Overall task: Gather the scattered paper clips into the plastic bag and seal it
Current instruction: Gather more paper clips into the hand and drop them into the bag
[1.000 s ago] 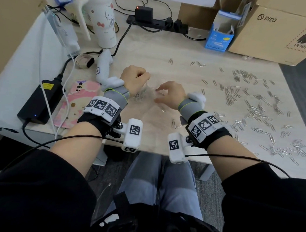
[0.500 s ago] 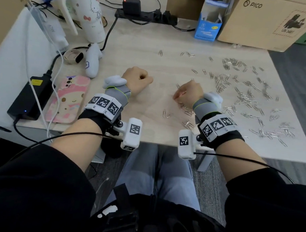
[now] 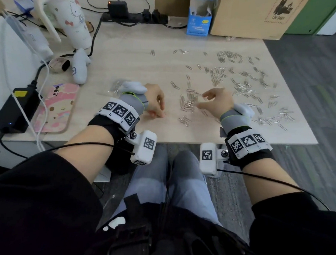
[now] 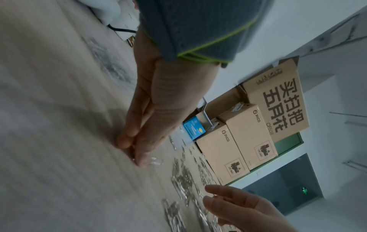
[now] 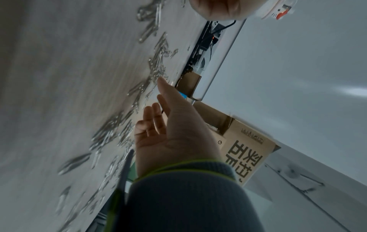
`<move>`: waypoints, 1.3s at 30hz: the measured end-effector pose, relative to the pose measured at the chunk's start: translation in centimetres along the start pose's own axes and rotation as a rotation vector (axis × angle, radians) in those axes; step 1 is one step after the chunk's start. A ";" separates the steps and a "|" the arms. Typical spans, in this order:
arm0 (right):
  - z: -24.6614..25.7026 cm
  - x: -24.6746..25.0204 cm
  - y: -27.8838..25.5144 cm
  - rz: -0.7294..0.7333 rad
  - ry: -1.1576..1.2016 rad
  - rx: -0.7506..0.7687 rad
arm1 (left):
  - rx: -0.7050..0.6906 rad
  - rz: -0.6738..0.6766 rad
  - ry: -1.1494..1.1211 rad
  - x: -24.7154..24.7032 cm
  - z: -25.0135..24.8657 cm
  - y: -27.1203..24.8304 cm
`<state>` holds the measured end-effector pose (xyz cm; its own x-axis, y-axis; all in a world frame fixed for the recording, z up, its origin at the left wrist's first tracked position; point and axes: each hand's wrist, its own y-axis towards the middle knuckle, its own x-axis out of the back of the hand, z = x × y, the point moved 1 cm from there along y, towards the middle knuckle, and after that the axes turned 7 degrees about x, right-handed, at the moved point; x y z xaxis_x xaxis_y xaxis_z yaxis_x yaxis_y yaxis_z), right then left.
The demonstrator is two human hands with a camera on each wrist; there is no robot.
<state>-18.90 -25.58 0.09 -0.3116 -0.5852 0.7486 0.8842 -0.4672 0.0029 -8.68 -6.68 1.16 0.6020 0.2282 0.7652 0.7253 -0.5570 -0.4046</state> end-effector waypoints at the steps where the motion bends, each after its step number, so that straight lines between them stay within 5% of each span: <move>1: -0.6 0.2 -0.4 -0.016 -0.003 -0.018 | 0.003 -0.005 -0.027 -0.5 -0.3 0.1; 12: -6.2 3.9 -3.3 -0.315 -0.090 -0.133 | -0.169 -0.110 -0.165 -3.5 -4.3 1.1; 18: -8.2 3.7 -3.8 -0.178 -0.214 -0.323 | -0.177 -0.136 0.180 -3.2 -4.4 1.8; 23: -8.1 2.4 -3.3 -0.026 -0.253 -0.163 | -0.052 0.017 0.397 -5.3 -3.7 2.4; 30: -5.4 1.6 -3.2 0.088 -0.038 0.114 | -0.161 -0.049 0.403 -7.3 -5.1 3.9; 35: -5.3 2.3 -2.8 -0.106 0.143 0.072 | -0.301 -0.025 0.110 -6.0 -6.3 3.9; 39: -5.7 3.2 -2.8 -0.253 0.153 -0.012 | -0.245 -0.123 0.174 -3.4 -5.6 4.0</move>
<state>-24.32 -29.89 -1.30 -0.5713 -0.5423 0.6161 0.7680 -0.6179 0.1683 -9.73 -14.16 -0.29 0.4335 0.1769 0.8836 0.6741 -0.7144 -0.1877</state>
